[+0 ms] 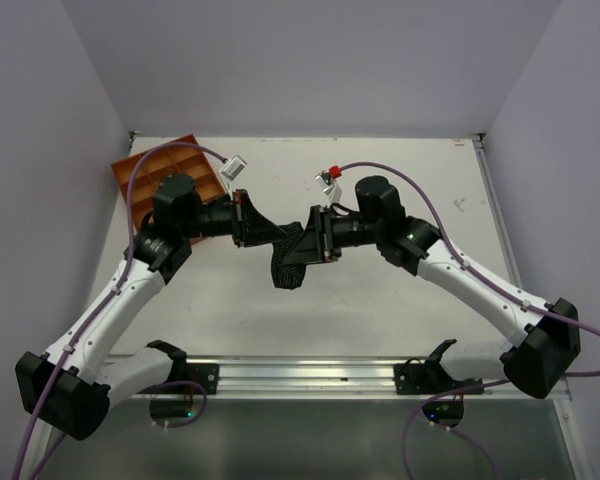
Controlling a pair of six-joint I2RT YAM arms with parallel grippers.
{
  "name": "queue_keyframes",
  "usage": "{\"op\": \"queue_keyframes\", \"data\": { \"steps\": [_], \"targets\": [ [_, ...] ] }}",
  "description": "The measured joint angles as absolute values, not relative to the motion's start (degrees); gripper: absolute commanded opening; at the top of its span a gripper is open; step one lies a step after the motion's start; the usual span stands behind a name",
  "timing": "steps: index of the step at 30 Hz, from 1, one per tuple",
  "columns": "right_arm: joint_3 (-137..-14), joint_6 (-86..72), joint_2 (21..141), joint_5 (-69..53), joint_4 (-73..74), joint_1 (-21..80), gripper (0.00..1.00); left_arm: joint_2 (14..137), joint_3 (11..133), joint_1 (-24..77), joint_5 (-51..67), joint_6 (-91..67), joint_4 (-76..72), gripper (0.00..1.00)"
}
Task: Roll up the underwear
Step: Place the rolled underwear into the container
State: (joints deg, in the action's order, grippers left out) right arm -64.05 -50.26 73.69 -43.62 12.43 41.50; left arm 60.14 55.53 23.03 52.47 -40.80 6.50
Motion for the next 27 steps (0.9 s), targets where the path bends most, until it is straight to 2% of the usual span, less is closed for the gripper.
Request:
{"op": "queue_keyframes", "data": {
  "steps": [1, 2, 5, 11, 16, 27],
  "targets": [
    [-64.05, -50.17, 73.65, -43.38, 12.75, 41.45, 0.08, 60.62, 55.64, 23.03, 52.69, -40.82, 6.50, 0.00],
    [-63.92, -50.09, 73.54, -43.18, 12.86, 41.39, 0.21, 61.04, 55.75, 23.03, 52.99, -40.88, 6.42, 0.00],
    [-63.18, -50.06, 72.84, -43.22, 12.36, 41.28, 0.36, 61.52, 55.77, 23.07, 54.00, -41.52, 5.19, 0.00],
    [-62.30, -50.13, 70.65, -44.56, 9.52, 41.21, 0.59, 61.82, 56.05, 23.22, 55.72, -45.28, 0.30, 0.00],
    [-60.47, -50.48, 68.58, -46.46, 6.31, 41.23, 0.67, 62.98, 56.80, 23.24, 55.75, -47.55, -1.98, 0.00],
    [-57.28, -52.86, 67.61, -47.66, -0.93, 41.23, 0.71, 63.88, 56.80, 23.27, 54.26, -50.59, -4.36, 0.00]
  ]
}}
